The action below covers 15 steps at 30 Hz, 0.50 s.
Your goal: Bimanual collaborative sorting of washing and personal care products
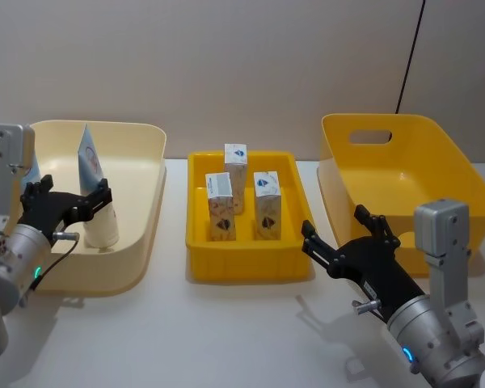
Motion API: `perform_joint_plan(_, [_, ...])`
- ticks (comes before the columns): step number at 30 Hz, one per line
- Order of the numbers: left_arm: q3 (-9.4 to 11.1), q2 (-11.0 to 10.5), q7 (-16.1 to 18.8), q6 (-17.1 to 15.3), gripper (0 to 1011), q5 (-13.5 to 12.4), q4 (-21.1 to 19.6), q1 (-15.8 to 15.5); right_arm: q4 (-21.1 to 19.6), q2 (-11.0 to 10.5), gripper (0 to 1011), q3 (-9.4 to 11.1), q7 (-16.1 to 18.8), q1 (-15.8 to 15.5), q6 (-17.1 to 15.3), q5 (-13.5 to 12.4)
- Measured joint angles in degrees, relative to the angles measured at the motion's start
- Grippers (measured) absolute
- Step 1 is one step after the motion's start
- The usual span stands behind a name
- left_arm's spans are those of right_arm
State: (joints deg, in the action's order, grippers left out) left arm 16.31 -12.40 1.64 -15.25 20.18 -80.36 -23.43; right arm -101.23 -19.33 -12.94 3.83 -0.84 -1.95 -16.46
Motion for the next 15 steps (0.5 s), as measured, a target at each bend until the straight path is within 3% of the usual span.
perform_joint_plan(15, [0.06, 1.71, -0.80, 0.48, 1003, -0.55, 3.52, -2.07, 0.00, 0.00, 1001, 0.00, 0.00, 0.00, 0.00, 0.00])
